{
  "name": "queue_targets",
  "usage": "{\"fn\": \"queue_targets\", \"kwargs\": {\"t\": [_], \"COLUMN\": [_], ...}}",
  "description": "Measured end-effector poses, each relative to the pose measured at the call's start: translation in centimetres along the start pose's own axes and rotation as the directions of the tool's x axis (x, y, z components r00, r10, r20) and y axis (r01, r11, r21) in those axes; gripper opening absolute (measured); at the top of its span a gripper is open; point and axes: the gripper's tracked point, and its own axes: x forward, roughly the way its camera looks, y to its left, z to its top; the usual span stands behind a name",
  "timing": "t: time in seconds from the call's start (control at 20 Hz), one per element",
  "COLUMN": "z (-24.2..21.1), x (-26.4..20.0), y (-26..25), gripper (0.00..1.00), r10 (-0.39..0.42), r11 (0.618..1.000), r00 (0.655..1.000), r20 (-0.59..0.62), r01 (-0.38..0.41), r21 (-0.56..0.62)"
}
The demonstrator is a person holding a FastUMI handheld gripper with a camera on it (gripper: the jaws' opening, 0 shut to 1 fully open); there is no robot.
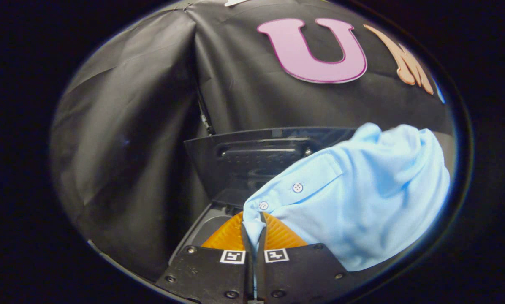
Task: Put the clothes into the washing machine and then close the washing machine lid.
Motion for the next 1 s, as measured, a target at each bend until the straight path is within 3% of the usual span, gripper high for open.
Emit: {"fn": "queue_targets", "kwargs": {"t": [0.2, 0.45, 0.8, 1.0], "z": [-3.1, -2.3, 0.2, 1.1], "x": [2.2, 2.3, 1.3, 0.7], "y": [0.0, 0.4, -0.6, 0.0], "gripper": [0.05, 0.2, 0.37, 0.73], "r10": [-0.033, 0.001, -0.043, -0.03], "r11": [0.999, 0.999, 0.999, 0.999], "r00": [0.995, 0.999, 0.999, 0.999], "r20": [-0.095, -0.046, 0.026, 0.039], "r01": [0.03, 0.001, 0.043, 0.031], "r21": [-0.042, 0.045, -0.015, -0.023]}}
